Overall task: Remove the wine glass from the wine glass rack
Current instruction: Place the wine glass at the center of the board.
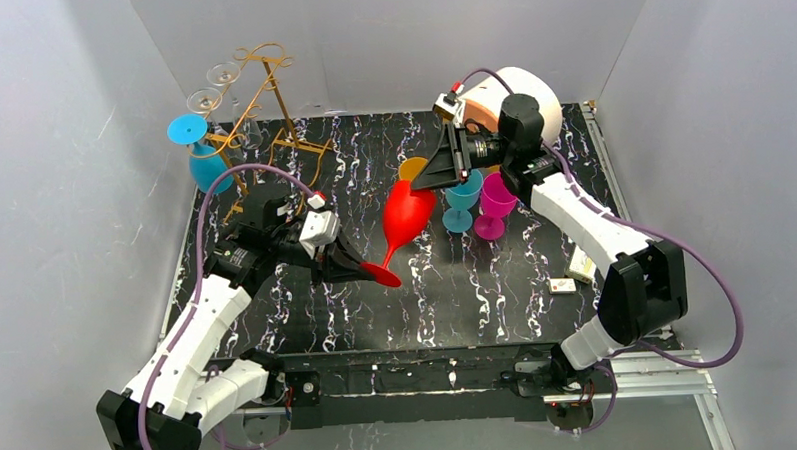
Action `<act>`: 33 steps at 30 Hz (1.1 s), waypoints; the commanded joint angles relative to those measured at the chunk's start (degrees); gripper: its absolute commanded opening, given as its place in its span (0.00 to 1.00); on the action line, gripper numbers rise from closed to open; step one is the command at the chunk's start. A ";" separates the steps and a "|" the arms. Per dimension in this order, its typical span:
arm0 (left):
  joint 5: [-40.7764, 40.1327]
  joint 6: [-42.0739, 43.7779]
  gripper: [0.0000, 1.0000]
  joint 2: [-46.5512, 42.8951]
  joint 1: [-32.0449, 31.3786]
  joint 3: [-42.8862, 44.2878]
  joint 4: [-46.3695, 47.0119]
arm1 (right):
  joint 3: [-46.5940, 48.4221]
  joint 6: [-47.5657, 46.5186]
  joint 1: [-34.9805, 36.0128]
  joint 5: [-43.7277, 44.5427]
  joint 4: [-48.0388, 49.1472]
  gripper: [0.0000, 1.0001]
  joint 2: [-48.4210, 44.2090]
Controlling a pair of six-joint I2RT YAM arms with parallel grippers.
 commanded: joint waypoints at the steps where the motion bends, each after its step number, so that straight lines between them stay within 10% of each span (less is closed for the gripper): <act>1: -0.30 0.58 0.00 -0.45 -0.11 -0.42 -0.37 | 3.70 0.82 1.10 -3.79 0.25 0.34 -0.17; 16: -2.18 -0.32 0.00 -0.31 -0.11 -0.19 -0.54 | 6.32 -5.55 1.69 -8.13 -7.30 0.42 0.33; 33: -1.98 -0.09 0.00 0.16 -0.11 0.15 -0.62 | 7.39 -9.04 1.72 -7.29 -10.76 0.01 0.30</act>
